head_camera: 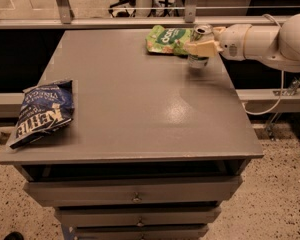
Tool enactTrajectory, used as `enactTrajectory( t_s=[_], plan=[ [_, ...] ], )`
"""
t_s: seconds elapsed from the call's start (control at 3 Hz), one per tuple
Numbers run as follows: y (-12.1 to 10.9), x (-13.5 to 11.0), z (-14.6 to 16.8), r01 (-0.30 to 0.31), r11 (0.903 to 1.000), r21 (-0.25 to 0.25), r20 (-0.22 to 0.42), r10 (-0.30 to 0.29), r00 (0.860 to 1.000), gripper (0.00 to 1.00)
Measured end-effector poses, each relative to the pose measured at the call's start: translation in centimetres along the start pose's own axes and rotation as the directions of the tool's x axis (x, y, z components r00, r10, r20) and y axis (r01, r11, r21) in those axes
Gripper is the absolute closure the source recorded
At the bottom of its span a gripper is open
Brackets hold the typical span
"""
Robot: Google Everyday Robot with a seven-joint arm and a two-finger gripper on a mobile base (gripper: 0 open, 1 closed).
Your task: Move 7up can near green rice chip bag
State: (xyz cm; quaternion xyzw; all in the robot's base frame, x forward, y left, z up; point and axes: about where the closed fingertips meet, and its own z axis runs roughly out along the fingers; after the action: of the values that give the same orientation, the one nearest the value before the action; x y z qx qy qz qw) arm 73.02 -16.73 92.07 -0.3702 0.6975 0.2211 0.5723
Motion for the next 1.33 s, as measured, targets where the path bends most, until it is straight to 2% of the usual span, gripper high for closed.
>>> enactTrajectory(
  t_s=[0.33,0.67,1.33],
  plan=[
    [-2.1,0.9,0.0,0.000,0.9999,0.014,-0.023,0.000,1.000,0.83],
    [-4.3,1.8,-0.6,-0.005,0.9991,0.043,-0.048,0.007,0.999,0.51],
    [-5.1,3.0,-0.6,-0.033,0.9972,0.067,-0.043,0.036,0.998,0.05]
  ],
)
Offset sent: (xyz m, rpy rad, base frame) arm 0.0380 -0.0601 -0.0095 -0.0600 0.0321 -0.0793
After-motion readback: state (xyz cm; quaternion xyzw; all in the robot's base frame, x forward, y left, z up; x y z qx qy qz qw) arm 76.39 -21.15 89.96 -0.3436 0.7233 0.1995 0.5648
